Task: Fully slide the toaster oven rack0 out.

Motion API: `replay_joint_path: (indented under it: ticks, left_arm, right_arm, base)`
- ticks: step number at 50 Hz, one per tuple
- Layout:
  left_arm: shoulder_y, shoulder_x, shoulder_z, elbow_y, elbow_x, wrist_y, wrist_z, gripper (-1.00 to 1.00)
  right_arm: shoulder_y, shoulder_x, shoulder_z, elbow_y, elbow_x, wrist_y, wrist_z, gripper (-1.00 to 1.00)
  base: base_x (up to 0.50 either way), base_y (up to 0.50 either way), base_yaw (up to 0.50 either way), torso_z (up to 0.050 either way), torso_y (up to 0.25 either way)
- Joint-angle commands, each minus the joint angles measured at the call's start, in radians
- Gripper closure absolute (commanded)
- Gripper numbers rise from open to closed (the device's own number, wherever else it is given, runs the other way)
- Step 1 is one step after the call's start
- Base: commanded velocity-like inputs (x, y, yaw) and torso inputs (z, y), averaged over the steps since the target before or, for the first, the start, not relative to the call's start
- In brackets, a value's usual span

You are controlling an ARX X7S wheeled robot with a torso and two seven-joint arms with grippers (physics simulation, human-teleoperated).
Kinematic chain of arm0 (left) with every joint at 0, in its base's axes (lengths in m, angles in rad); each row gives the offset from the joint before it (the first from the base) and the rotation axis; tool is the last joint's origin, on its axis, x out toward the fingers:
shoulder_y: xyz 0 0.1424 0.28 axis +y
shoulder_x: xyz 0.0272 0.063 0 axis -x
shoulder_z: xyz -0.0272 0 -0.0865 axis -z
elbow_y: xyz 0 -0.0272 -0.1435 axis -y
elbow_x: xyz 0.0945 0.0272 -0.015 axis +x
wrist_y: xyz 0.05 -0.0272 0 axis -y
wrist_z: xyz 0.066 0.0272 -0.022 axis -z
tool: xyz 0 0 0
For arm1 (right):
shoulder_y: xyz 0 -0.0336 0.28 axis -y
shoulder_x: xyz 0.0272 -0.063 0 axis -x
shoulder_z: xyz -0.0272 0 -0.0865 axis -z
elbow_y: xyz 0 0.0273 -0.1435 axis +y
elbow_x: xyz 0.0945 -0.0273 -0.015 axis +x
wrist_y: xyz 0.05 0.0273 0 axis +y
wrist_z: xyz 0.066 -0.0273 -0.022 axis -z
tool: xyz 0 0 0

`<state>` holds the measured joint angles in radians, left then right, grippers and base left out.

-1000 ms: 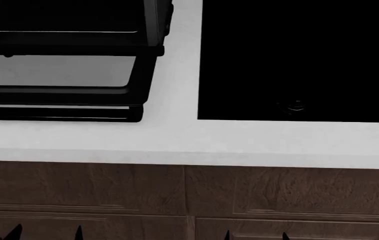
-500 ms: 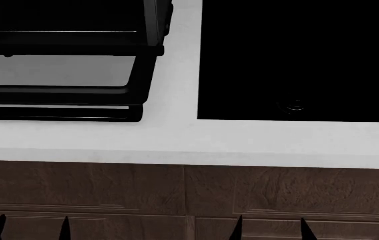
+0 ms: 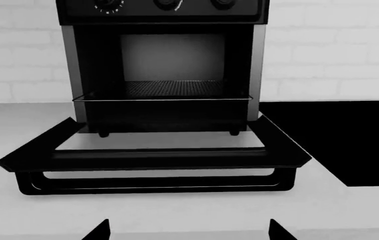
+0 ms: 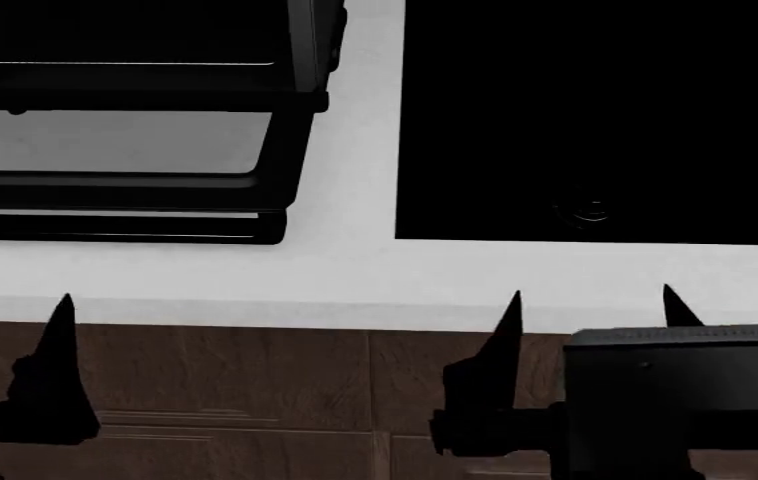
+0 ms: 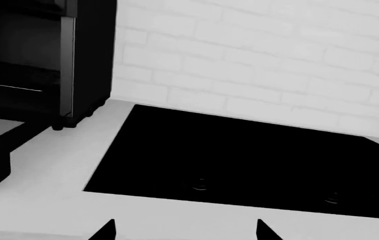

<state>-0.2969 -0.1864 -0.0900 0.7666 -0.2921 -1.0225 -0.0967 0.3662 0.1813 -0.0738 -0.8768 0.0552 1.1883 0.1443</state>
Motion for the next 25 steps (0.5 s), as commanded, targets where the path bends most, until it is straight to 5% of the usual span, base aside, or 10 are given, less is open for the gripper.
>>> replay_joint_path:
  ticks: [1,7,11,19,25]
  left_arm:
    - [-0.240,-0.022,-0.101,0.076,-0.110,-0.333,0.008,-1.00]
    - [-0.372,-0.072,-0.064,0.015,-0.092,-0.358,-0.006,-1.00]
    - [-0.410,-0.088,-0.049,-0.021,-0.090,-0.354,-0.003,-1.00]
    - [-0.388,-0.074,-0.043,-0.050,-0.089,-0.319,-0.004,-1.00]
    - [-0.384,-0.070,-0.041,-0.061,-0.091,-0.304,-0.005,-1.00]
  right_arm:
    - [0.271,0.054,-0.005,-0.109,0.020,0.357,-0.026,-1.00]
    - [0.389,0.108,0.021,-0.040,0.092,0.382,-0.005,-1.00]
    - [0.441,0.163,0.084,0.007,0.335,0.382,0.159,-1.00]
    - [0.470,0.223,0.112,0.050,0.648,0.380,0.396,-1.00]
    - [0.477,0.248,0.052,0.082,0.647,0.349,0.418,-1.00]
  base:
    - [0.00,0.00,0.00,0.000,0.000]
    - [0.00,0.00,0.00,0.000,0.000]
    - [0.05,0.00,0.00,0.000,0.000]
    - [0.50,0.00,0.00,0.000,0.000]
    - [0.50,0.03,0.00,0.000,0.000]
